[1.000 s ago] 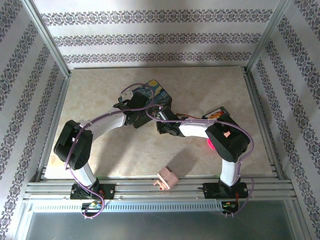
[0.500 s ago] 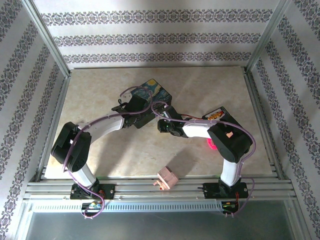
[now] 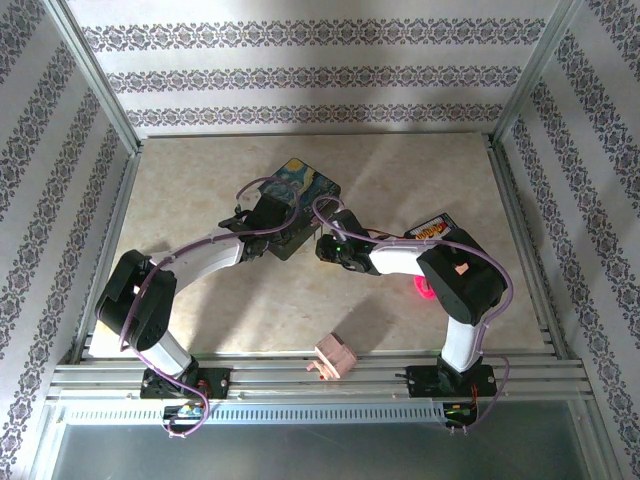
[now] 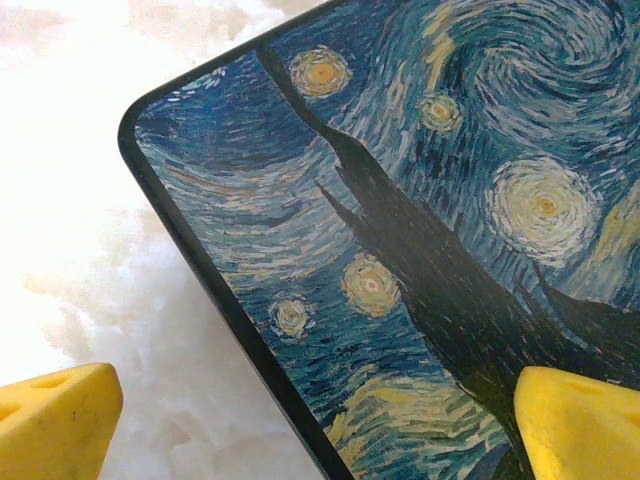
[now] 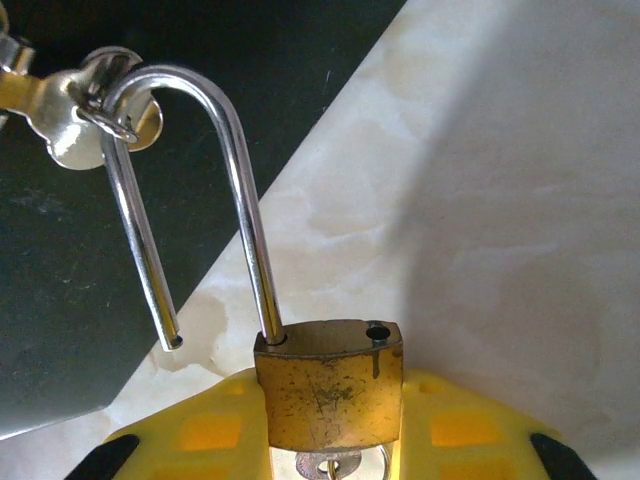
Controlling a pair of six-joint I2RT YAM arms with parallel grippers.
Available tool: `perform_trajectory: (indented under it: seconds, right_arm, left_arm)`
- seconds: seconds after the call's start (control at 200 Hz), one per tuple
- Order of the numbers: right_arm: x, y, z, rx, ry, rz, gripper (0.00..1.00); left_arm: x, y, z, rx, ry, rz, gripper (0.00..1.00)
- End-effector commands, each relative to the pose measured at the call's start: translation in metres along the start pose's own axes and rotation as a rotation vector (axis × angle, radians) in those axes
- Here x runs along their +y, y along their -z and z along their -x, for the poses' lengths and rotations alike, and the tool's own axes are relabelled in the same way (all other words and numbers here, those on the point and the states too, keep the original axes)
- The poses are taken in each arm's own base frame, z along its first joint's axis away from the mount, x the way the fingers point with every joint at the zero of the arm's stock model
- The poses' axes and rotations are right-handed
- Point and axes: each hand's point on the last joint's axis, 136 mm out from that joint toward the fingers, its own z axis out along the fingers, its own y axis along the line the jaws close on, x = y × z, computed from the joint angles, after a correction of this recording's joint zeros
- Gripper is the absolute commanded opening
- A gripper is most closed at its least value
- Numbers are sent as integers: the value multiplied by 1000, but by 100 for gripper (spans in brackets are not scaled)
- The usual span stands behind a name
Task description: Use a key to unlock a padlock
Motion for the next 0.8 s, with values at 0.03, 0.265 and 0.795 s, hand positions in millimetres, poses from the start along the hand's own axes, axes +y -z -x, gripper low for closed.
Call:
perform_trajectory:
  seconds: [0.03, 0.265, 0.795]
  right_arm:
    - [9, -4, 12, -48, -76, 70, 0]
    - [12, -4, 17, -63, -99, 88, 0]
    - [10, -2, 21, -94, -180, 112, 0]
  left_arm:
    - [12, -3, -26, 84, -39, 34, 99]
    - [12, -4, -26, 83, -41, 33, 100]
    - [16, -2, -26, 71, -32, 39, 94]
